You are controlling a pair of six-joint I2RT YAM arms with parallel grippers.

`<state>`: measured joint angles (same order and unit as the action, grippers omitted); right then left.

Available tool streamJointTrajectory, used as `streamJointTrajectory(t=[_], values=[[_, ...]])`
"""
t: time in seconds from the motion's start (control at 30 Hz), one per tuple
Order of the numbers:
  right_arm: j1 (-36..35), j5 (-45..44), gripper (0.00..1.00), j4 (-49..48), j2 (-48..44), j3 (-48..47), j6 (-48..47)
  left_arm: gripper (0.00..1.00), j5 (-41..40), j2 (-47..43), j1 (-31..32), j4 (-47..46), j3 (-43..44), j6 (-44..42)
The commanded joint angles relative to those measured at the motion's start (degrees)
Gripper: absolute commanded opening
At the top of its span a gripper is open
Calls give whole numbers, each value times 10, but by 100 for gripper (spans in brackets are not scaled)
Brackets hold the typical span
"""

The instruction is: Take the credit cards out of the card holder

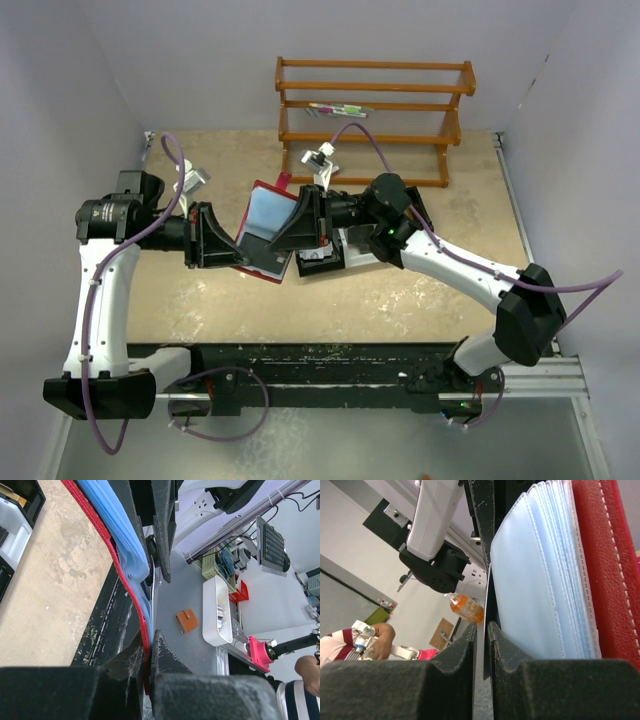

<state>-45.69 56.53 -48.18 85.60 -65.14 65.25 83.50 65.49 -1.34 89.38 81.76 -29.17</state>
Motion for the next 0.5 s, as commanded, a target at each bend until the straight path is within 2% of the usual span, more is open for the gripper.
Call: streamJointTrajectory(t=[0.0,0.27,0.37,0.47], values=[[5,9,15,-47,-10,4,27,0,41,-10,1,-8,25,-16],[14,-32,8,-55,-12,18,45,0,41,-16,1,-8,25,-15],[14,-42,19,-54,-11,15,51,0,41,-18,2,-8,25,-16],[13,-55,19,-52,-13,11,51,0,41,-18,2,-8,26,-17]])
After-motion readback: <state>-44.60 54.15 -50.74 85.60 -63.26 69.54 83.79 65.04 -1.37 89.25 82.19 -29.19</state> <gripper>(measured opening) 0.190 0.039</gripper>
